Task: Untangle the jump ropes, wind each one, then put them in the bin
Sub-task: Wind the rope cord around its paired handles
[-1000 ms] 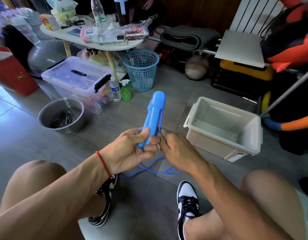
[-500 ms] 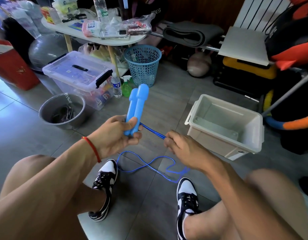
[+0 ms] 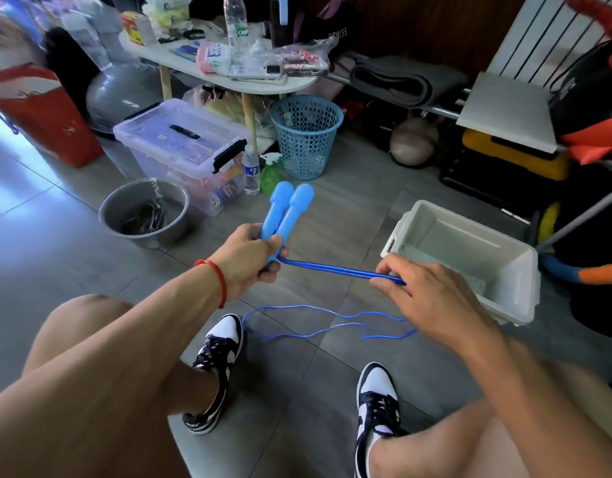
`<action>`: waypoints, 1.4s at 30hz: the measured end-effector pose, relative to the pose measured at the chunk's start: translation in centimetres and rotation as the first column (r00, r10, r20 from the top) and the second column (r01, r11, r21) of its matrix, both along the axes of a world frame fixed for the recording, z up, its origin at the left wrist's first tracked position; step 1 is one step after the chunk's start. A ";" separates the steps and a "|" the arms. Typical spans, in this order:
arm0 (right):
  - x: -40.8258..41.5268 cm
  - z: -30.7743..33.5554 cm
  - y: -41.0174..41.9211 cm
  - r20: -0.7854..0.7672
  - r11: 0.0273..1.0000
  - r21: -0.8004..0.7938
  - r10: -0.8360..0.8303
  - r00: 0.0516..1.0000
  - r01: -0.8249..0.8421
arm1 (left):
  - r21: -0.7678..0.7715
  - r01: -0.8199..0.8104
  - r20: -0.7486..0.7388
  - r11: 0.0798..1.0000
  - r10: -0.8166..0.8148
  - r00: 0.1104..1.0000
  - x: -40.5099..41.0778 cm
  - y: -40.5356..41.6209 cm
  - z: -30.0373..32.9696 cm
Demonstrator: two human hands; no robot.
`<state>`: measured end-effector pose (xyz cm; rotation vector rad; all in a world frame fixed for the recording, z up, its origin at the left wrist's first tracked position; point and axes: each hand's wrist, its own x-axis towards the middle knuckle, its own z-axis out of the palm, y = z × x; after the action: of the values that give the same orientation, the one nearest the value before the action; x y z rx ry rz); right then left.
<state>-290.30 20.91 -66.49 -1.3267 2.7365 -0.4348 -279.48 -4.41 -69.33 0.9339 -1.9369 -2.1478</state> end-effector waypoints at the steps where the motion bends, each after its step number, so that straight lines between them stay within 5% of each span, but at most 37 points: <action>1: -0.3 0.5 0.2 -0.068 0.999 -0.020 0.036 0.997 -0.037 | -0.055 0.039 0.026 0.998 -0.037 0.999 0.0 0.3 -0.4; 3: -0.8 1.7 0.3 -0.180 0.991 -0.041 0.117 0.977 -0.126 | -0.253 0.135 0.101 0.958 -0.113 0.988 0.1 0.7 -1.5; 7: -1.7 4.7 -1.4 -0.343 0.950 0.000 0.294 0.892 -0.313 | -0.628 0.383 0.299 0.677 -0.245 0.922 0.2 2.3 -2.4; 14: -2.7 9.0 -4.8 -0.344 0.892 0.223 0.450 0.824 -0.394 | -0.676 0.602 0.404 0.426 -0.468 0.786 1.1 4.1 -0.2; 18: -4.8 8.8 -6.5 0.003 0.896 0.233 0.389 0.921 -0.379 | -0.629 0.710 0.348 0.316 -0.702 0.621 2.8 5.7 0.8; 21: -6.6 6.0 -5.8 0.388 0.946 0.130 0.227 0.893 -0.297 | -0.667 0.650 0.217 0.364 -0.739 0.637 3.8 5.2 2.1; 25: -4.4 0.7 -3.4 0.755 0.994 -0.101 0.051 0.653 0.039 | -0.681 0.535 0.057 0.501 -0.692 0.720 4.8 3.8 3.5; 30: 3.3 -3.7 -3.9 0.843 0.934 -0.270 0.113 0.526 0.232 | -0.580 0.458 0.040 0.674 -0.538 0.842 4.6 1.1 3.2; 34: 7.4 -4.0 -4.5 0.765 0.936 -0.243 0.023 0.643 0.255 | -0.485 0.408 0.177 0.773 -0.370 0.912 4.1 0.4 1.1; 39: 10.7 -4.5 -4.3 0.708 0.981 -0.063 -0.084 0.702 0.182 | -0.594 0.295 0.248 0.748 -0.178 0.952 3.5 0.3 -0.4; 42: 11.4 -4.3 -3.7 0.813 0.954 -0.016 -0.162 0.560 0.300 | -0.692 0.199 0.190 0.694 -0.090 0.978 3.5 0.3 -0.9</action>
<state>-278.86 17.24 -70.77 -0.5153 2.0768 -0.9991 -276.01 -4.12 -70.23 0.7913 -2.6639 -1.1661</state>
